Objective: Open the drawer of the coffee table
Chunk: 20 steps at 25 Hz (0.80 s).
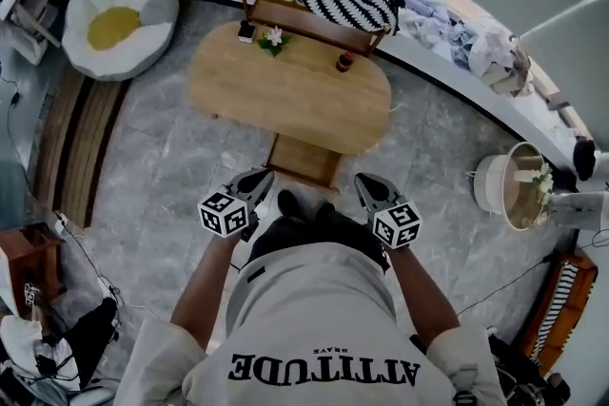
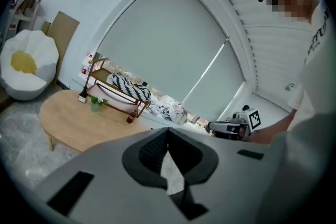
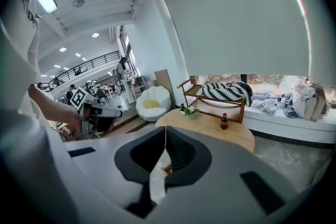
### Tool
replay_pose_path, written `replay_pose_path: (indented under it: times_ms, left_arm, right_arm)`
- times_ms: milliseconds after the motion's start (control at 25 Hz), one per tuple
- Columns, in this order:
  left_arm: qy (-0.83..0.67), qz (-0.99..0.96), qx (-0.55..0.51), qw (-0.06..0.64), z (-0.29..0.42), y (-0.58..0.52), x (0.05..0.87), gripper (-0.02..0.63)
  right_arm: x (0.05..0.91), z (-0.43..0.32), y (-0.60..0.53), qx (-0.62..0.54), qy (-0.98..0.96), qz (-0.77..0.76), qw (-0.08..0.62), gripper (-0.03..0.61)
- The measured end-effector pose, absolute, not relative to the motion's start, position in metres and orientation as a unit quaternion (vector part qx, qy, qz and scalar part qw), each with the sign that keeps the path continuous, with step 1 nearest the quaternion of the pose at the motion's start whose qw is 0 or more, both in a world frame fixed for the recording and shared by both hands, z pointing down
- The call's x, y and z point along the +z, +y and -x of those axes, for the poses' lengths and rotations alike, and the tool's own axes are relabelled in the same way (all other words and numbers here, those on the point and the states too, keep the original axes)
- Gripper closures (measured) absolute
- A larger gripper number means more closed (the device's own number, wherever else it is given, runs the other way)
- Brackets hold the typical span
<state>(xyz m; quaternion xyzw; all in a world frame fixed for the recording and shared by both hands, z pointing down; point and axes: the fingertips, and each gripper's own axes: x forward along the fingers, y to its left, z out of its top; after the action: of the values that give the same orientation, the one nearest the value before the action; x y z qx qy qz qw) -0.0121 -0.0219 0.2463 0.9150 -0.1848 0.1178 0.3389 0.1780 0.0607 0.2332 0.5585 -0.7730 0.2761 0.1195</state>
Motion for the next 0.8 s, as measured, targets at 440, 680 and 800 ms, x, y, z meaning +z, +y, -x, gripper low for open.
replay_pose_path:
  times_ms: [440, 680, 800]
  left_arm:
    - [-0.204, -0.933, 0.132, 0.267, -0.004, 0.018, 0.218, 0.594]
    - [-0.231, -0.937, 0.128, 0.231, -0.01, 0.051, 0.193, 0.594]
    - [-0.237, -0.94, 0.122, 0.212, -0.007, 0.072, 0.176, 0.594]
  right_arm:
    - [0.196, -0.195, 0.115, 0.217, -0.772, -0.588, 0.106, 0.559]
    - [0.177, -0.201, 0.147, 0.199, -0.781, -0.584, 0.093, 0.56]
    - [0.168, -0.196, 0.164, 0.184, -0.787, -0.582, 0.089, 0.56]
